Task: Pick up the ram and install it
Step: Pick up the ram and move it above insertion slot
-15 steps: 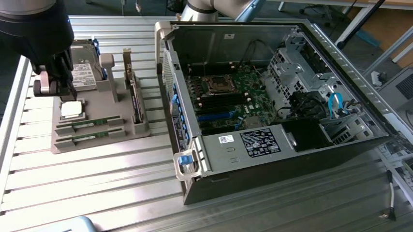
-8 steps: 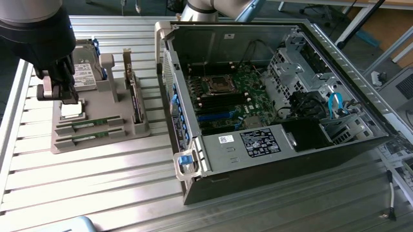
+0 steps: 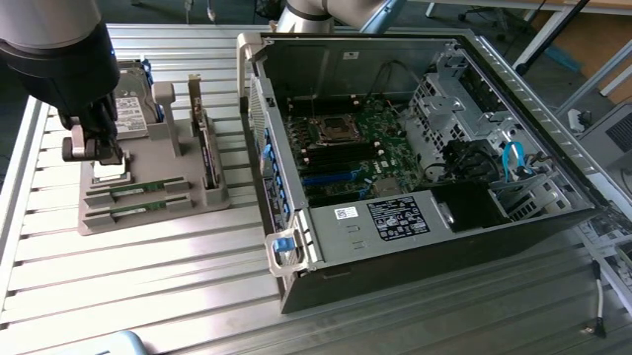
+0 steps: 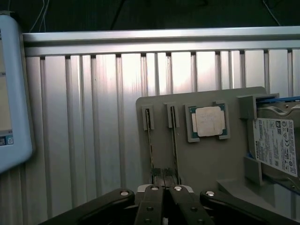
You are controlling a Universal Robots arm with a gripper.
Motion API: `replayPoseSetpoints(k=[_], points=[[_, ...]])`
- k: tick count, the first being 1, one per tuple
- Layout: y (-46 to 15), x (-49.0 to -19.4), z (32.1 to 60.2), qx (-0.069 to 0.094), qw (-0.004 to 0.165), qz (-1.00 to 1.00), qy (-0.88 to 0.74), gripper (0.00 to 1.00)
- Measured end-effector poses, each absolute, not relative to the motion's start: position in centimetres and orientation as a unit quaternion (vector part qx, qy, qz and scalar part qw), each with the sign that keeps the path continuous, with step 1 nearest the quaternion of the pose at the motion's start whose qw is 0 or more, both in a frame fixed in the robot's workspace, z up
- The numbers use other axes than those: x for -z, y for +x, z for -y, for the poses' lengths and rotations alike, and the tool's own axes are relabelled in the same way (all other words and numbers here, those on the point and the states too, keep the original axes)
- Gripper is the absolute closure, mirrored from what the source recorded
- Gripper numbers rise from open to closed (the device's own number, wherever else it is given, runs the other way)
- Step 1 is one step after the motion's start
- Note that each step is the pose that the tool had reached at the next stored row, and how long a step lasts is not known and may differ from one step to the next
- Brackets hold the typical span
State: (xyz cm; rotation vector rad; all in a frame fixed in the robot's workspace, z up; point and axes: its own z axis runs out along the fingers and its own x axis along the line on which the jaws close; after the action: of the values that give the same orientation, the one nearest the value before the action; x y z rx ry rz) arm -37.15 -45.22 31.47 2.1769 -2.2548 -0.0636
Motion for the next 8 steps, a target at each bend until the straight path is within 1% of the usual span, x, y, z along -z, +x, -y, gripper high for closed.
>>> replayPoseSetpoints(k=[8], points=[[-37.16,-31.46,45.22,0.020,0.003,0.719,0.694,0.89]])
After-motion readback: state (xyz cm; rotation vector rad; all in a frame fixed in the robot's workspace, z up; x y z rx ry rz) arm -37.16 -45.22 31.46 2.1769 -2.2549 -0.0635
